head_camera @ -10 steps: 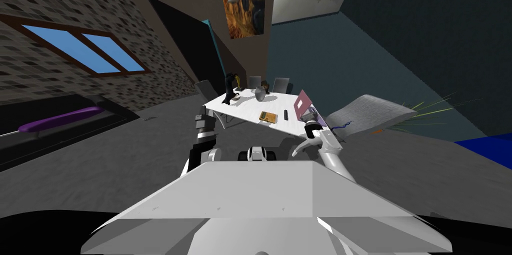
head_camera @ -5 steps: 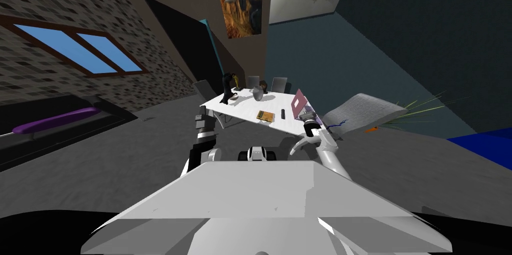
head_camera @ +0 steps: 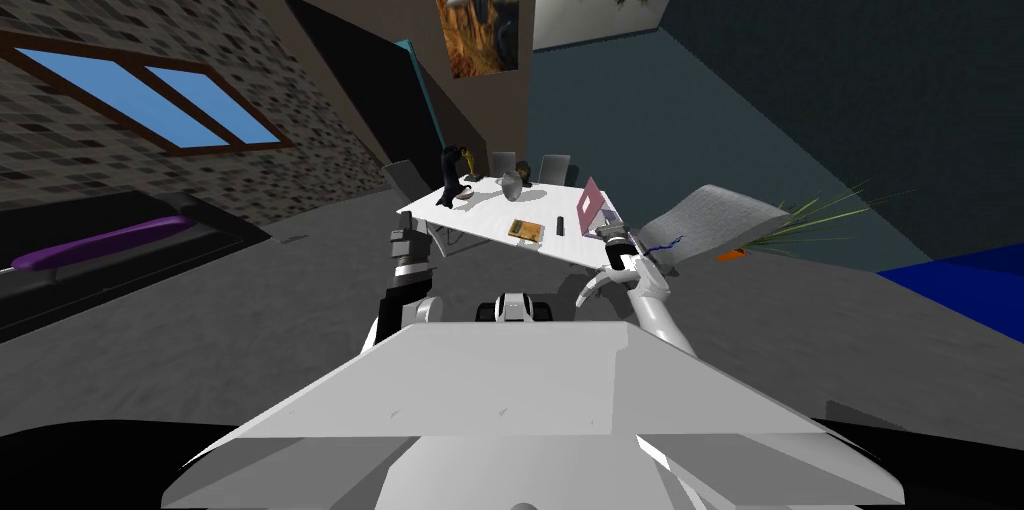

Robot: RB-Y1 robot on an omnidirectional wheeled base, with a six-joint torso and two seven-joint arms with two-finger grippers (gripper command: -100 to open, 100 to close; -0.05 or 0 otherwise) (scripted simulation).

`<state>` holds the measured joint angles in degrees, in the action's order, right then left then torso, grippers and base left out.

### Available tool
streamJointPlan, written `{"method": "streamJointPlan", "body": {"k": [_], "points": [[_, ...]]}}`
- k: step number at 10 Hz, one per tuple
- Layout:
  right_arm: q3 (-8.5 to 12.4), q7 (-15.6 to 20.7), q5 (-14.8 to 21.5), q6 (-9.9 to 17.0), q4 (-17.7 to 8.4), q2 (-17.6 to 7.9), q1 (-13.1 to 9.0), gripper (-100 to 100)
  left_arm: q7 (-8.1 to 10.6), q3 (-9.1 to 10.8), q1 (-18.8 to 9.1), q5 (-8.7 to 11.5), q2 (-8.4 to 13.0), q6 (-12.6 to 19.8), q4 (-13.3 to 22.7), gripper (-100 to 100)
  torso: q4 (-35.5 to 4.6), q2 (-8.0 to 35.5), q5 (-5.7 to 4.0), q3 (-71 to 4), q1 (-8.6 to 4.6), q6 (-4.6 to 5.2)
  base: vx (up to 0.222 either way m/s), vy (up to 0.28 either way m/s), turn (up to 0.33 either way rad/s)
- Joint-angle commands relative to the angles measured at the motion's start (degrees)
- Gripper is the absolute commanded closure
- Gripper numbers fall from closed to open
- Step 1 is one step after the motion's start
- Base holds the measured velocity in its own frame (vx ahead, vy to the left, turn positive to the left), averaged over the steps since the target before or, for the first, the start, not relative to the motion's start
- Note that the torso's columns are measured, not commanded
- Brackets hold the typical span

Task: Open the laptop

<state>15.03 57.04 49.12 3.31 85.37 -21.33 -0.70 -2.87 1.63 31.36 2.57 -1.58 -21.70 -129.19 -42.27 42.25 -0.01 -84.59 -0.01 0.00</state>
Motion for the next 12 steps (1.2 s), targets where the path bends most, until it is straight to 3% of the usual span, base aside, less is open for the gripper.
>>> {"method": "streamJointPlan", "body": {"k": [1, 10, 11, 12], "points": [[-0.14, 1.46, 1.47, 0.21, 0.75, -0.25, 0.79, -100, 0.00, 0.00, 0.00, 0.00, 0.00, 0.00, 0.00, 0, 0.00, -0.01, 0.02, 0.00, 0.09, 0.00, 0.008, 0.022, 0.018], [-1.12, 10.06, 9.49, 1.47, 4.25, -1.60, 5.28, -100, 0.00, -0.01, 0.00, 0.00, -0.01, 0.00, 0.00, 0, -0.01, 0.03, 0.01, 0.02, 0.03, 0.00, 0.027, 0.057, 0.013], [-1.13, 9.36, 8.88, 1.43, 4.10, -1.53, 4.98, -100, 0.00, -0.01, 0.00, 0.00, -0.01, 0.00, 0.00, 0, -0.01, 0.01, 0.01, 0.01, 0.03, 0.00, 0.012, 0.026, 0.000], [-1.31, 9.05, 8.04, 2.13, 3.52, -3.21, 4.68, -100, 0.00, -0.01, 0.00, 0.00, -0.01, 0.00, 0.00, 0, -0.01, 0.05, -0.01, 0.03, -0.07, 0.00, 0.053, 0.001, 0.056]]}}
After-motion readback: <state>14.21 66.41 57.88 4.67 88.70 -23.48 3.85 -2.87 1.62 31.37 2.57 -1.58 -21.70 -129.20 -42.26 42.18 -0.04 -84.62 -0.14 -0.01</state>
